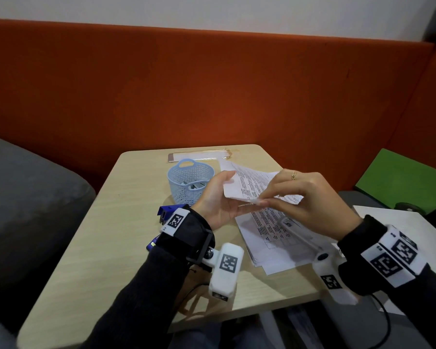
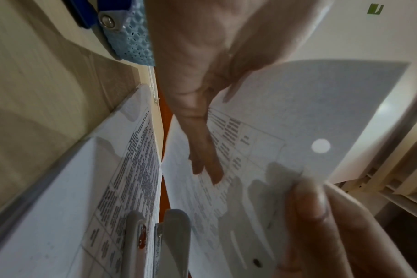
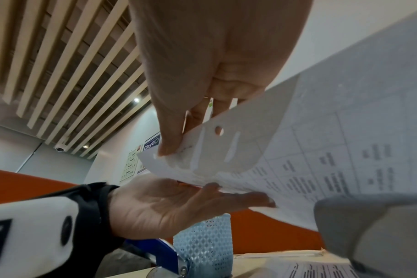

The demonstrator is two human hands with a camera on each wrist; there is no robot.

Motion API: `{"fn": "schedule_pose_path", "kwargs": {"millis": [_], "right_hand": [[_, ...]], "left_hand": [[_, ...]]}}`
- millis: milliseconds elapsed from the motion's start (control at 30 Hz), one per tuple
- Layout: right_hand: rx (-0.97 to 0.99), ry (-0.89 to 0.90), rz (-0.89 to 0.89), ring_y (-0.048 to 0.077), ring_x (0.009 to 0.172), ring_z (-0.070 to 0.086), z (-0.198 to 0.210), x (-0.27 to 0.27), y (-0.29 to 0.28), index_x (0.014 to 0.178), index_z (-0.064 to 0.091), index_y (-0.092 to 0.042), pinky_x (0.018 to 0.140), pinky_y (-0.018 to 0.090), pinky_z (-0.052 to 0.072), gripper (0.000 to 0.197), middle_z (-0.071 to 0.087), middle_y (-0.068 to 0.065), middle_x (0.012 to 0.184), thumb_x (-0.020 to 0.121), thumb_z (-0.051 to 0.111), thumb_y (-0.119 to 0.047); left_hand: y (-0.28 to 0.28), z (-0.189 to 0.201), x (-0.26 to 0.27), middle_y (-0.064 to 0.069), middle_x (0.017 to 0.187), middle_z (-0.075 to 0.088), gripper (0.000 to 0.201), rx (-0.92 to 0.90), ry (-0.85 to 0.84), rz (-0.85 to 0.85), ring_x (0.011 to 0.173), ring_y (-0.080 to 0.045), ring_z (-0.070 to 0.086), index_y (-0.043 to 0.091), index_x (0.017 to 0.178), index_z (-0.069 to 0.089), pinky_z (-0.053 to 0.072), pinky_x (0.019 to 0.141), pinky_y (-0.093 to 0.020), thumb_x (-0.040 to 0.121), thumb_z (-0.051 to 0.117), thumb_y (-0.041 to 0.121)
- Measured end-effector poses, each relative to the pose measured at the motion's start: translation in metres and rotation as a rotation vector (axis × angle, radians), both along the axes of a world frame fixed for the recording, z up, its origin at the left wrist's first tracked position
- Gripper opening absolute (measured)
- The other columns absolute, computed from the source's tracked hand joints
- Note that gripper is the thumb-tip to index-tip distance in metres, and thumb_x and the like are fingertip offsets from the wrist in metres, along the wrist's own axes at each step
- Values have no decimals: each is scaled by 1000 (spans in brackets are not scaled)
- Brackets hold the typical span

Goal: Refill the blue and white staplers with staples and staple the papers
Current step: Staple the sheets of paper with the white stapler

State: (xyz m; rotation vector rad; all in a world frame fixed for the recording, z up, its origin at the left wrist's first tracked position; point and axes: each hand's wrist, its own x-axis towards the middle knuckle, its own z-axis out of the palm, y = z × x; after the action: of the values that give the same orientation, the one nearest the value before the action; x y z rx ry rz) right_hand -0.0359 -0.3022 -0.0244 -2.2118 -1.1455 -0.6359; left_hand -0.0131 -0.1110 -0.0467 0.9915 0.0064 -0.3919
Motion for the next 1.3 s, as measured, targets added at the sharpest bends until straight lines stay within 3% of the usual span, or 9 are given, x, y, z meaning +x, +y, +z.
{"fn": "schedule_pose_path", "kwargs": {"millis": [133,300,467,633,733,867,967,1133,1300], "right_hand": [[-37,58,-42,4,90,67,-8,-5,-7,98,77,-27,75,37,55,35,73,-15,92,77,72,-55],[-15,198,-211,-5,111,58,-7,-12,-18,120,67,-28,97,30,49,54,67,-18,117,85,53,-66],[-66,291,-438,1,128,36,-3,-7,-38,138,48,-34,104,29,32,70,42,-17,142,78,52,-71],[-194,373,-420,6,146,15,-2,-3,-48,148,15,-51,117,52,23,115,16,-20,160,50,64,-88],[-227,383,-380,7,149,11,2,0,-39,151,1,-49,118,53,22,132,11,-17,162,45,71,-85],[-191,425,-281,9,148,17,10,3,-19,149,-13,-48,119,50,22,144,13,-17,162,44,81,-74],[-169,451,-240,16,137,45,13,9,-7,145,-19,-55,112,49,36,143,28,-12,159,45,83,-71],[-124,374,-224,13,104,66,14,20,1,145,13,-56,87,46,55,116,55,-20,133,52,82,-60],[-53,259,-378,7,81,67,15,26,-5,109,57,-40,68,41,57,59,70,-13,89,59,80,-62]], "left_hand": [[1,0,0,-8,95,72,33,59,-8,44,83,-21,67,11,107,60,55,66,-30,99,29,23],[1,1,0,-14,127,63,38,70,-82,75,114,-30,61,9,127,55,48,95,-44,103,35,30],[3,0,5,-14,123,67,42,82,-114,116,110,-30,65,6,132,54,54,88,-46,101,44,33],[4,0,4,-16,120,68,44,138,-218,121,106,-29,67,0,127,59,58,84,-39,98,50,32],[3,1,2,-16,120,68,44,175,-277,73,108,-29,67,-1,122,62,55,92,-40,97,50,33],[1,4,-3,-13,112,71,42,196,-341,-12,103,-27,69,4,110,67,55,92,-41,96,46,37],[-1,4,-6,-22,120,66,59,183,-370,-33,112,-37,63,-4,118,62,49,98,-51,86,53,45],[-3,3,-8,-26,124,63,64,132,-395,11,114,-42,61,-5,122,58,49,96,-55,81,55,44],[-2,3,-3,-14,108,72,56,53,-433,117,96,-24,70,10,104,71,56,85,-42,65,67,50]]}}
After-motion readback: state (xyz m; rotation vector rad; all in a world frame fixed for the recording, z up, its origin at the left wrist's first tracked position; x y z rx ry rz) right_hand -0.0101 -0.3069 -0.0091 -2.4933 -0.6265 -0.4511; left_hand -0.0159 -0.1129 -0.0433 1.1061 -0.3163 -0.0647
